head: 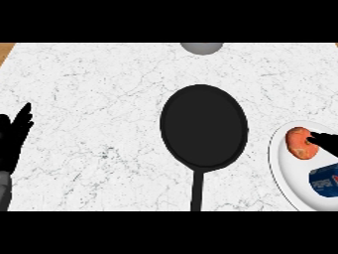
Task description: Pick the can from the plate and place it in the pan
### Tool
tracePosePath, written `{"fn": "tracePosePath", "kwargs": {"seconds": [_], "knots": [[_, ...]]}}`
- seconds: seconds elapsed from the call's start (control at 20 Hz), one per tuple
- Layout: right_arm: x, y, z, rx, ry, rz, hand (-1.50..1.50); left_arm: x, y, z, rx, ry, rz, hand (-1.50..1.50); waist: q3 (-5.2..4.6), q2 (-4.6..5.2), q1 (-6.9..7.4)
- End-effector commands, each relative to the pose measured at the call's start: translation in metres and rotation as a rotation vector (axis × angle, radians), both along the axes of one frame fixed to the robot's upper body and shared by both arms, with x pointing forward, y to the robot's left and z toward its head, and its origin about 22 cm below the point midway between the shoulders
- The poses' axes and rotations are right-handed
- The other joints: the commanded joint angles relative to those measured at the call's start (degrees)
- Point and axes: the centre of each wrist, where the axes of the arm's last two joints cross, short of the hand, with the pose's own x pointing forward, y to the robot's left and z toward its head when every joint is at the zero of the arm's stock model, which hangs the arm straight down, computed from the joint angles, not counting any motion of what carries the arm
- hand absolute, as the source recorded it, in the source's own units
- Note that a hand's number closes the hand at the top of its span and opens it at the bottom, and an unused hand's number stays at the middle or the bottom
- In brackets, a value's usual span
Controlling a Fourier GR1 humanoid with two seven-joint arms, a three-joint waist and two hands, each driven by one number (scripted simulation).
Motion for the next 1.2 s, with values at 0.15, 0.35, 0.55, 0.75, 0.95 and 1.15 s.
{"fn": "tracePosePath", "kwargs": {"seconds": [0.15,0.35,0.55,0.75,0.95,1.15], "knots": [[-0.001,-0.005,-0.017,-0.03,0.026,-0.013,-1.5,-0.017,-0.006,0.008,0.015,-0.003,0.003,0.0,0.01,-0.05,0.08],[0.002,-0.009,-0.02,-0.063,0.04,-0.026,-1.5,0.0,-0.017,-0.005,-0.001,0.002,-0.002,0.0,0.0,0.0,-0.16],[-0.005,0.017,-0.043,-0.058,0.02,0.015,1.5,-0.01,0.009,0.001,-0.004,-0.003,0.018,0.0,0.0,-0.03,-0.06],[-0.002,-0.008,-0.032,-0.103,-0.112,0.076,1.5,-0.007,-0.007,-0.019,-0.012,0.001,0.01,0.0,0.01,-0.01,-0.22],[0.017,-0.005,-0.028,-0.104,-0.137,0.058,1.5,0.004,-0.01,-0.005,0.008,0.003,0.015,0.0,0.0,0.01,-0.03],[0.007,0.0,-0.018,-0.05,-0.134,0.056,1.5,-0.005,0.016,0.007,0.017,-0.017,0.008,0.0,-0.02,-0.04,-0.19]]}}
